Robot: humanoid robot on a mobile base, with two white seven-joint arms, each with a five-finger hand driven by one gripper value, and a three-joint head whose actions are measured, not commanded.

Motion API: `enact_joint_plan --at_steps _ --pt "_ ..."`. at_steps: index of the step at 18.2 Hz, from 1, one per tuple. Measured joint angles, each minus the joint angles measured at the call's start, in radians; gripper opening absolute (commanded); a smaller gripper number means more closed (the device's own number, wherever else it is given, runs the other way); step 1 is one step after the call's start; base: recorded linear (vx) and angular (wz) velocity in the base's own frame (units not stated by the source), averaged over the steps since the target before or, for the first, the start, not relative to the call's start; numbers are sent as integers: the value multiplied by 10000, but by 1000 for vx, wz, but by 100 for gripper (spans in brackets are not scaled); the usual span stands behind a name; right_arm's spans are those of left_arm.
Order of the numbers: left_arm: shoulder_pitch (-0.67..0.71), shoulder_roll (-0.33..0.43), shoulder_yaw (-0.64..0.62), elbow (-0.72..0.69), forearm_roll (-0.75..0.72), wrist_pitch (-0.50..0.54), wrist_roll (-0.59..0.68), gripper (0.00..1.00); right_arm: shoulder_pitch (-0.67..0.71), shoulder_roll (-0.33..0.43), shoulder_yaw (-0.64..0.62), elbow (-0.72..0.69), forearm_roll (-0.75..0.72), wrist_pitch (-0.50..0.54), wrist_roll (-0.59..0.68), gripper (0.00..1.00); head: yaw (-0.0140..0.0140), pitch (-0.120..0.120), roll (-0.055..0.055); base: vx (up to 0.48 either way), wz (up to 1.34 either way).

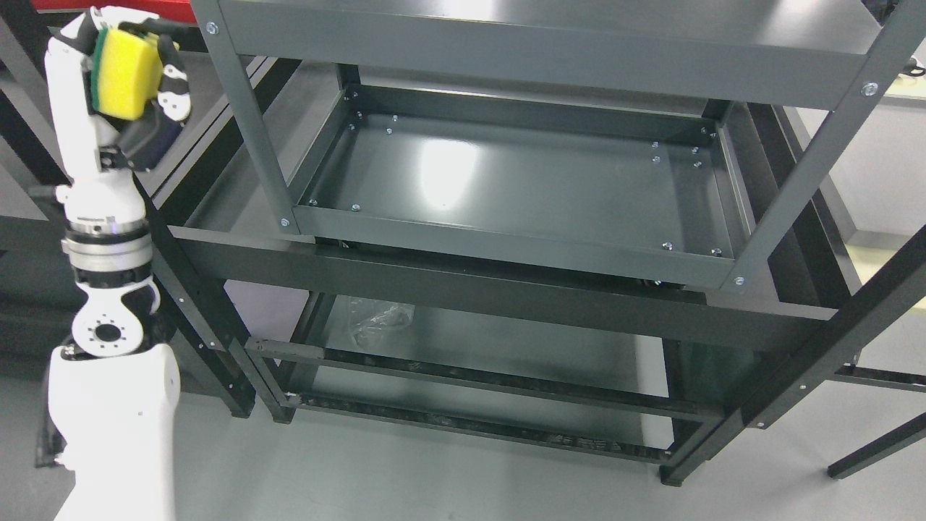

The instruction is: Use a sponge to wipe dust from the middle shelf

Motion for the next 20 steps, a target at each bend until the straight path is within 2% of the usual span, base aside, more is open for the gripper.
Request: enact_joint_plan --at_steps 4,6,10,12,15,20 --pt "908 -354 -1541 -59 287 64 286 0 1 0 0 0 0 0 0 100 0 0 0 0 0" --pt "1365 -511 -2680 23 408 902 1720 0 0 0 0 0 0 1 0 100 0 0 0 0 0" --pt "1863 -701 -3980 80 779 2926 5059 0 0 0 0 0 0 2 0 100 0 0 0 0 0" --pt "2200 -772 -4317 -46 883 3689 5929 0 -1 0 0 0 0 2 0 100 0 0 0 0 0" --pt "2813 -858 -4575 -492 985 4536 6136 0 0 0 0 0 0 3 -1 100 0 0 0 0 0" --pt "3841 -688 -4622 -1597 1061 5400 5119 0 0 0 0 0 0 3 -1 100 0 0 0 0 0"
